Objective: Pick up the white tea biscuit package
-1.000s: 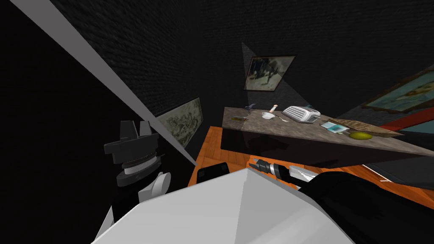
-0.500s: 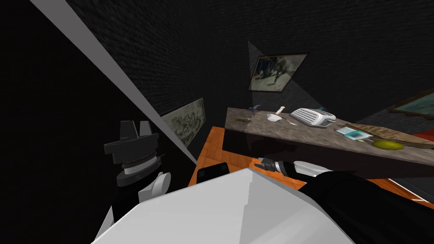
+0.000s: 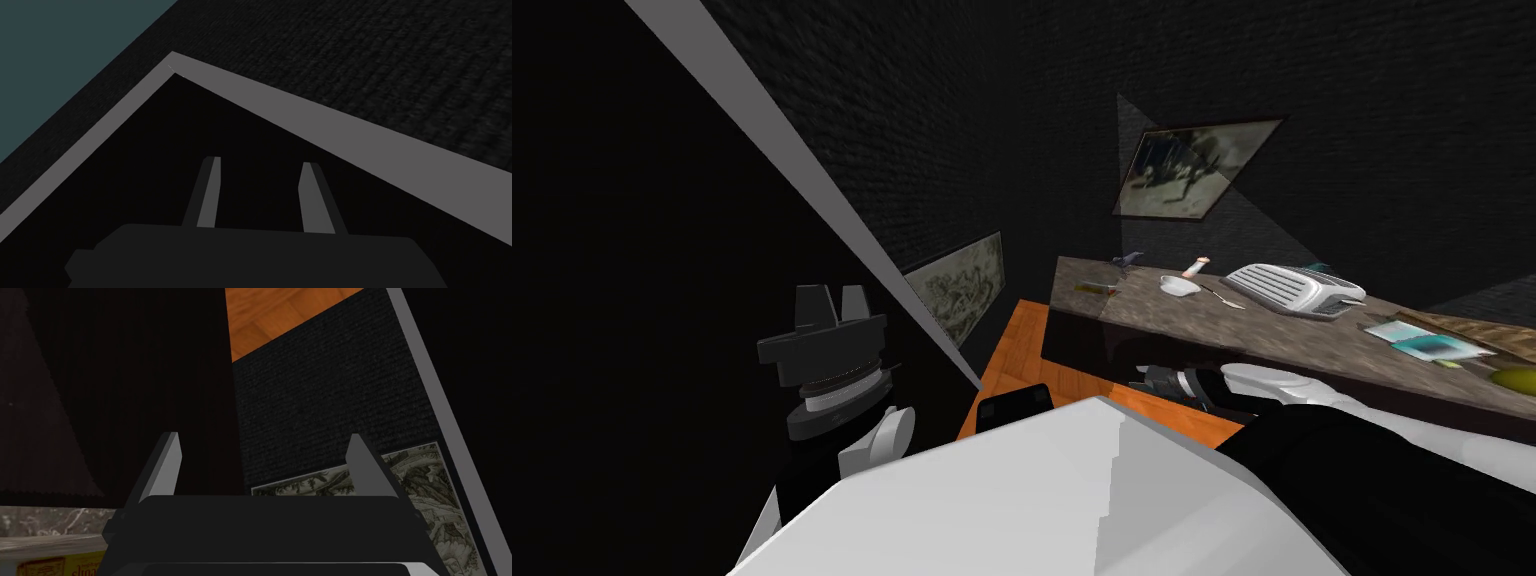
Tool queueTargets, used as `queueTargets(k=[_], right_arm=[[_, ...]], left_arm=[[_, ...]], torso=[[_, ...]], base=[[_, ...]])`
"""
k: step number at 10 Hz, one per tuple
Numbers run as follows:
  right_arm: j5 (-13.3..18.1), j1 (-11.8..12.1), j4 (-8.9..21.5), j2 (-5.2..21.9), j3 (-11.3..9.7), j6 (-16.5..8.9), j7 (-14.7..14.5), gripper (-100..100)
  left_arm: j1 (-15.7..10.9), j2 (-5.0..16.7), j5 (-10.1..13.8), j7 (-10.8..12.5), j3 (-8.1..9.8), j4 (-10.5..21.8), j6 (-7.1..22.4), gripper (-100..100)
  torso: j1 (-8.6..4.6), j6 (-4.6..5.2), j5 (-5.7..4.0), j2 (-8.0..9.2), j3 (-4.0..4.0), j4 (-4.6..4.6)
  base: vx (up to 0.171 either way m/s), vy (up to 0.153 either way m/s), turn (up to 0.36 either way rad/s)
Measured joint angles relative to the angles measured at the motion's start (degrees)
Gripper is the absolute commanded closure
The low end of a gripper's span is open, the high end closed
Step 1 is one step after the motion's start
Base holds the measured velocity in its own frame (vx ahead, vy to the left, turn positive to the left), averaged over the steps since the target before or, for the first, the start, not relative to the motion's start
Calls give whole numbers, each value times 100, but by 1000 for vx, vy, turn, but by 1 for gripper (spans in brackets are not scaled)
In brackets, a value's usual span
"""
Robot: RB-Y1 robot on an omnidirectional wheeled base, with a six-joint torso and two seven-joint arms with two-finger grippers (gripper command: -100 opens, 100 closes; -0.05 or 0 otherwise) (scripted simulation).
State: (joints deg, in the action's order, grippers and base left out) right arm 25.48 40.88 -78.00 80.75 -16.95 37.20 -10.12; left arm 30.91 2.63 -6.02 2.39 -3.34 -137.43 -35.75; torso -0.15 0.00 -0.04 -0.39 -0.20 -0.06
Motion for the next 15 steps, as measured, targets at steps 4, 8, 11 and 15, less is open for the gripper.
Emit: queueTargets(k=[4, 8, 11, 15], right_arm=[[112, -149, 341, 637, -73, 163, 4, -100], [204, -292, 654, 1206, -122, 377, 34, -100], [183, -225, 774, 1715, -72, 493, 1, -100], [312, -378, 1097, 2189, -159, 757, -17, -100]], left_arm=[[1, 0, 0, 0, 0, 0, 0, 0], [0, 0, 0, 0, 0, 0, 0, 0], [1, 0, 0, 0, 1, 0, 0, 0], [1, 1, 0, 0, 1, -1, 0, 0]], torso=[[-1, 8, -2, 13, 7, 2], [-3, -2, -1, 1, 1, 0], [-8, 6, -5, -13, -9, -4], [-19, 6, -8, -19, -13, -6]], base=[[71, -23, 136], [76, -35, 135], [119, -53, 169], [126, -82, 151]])
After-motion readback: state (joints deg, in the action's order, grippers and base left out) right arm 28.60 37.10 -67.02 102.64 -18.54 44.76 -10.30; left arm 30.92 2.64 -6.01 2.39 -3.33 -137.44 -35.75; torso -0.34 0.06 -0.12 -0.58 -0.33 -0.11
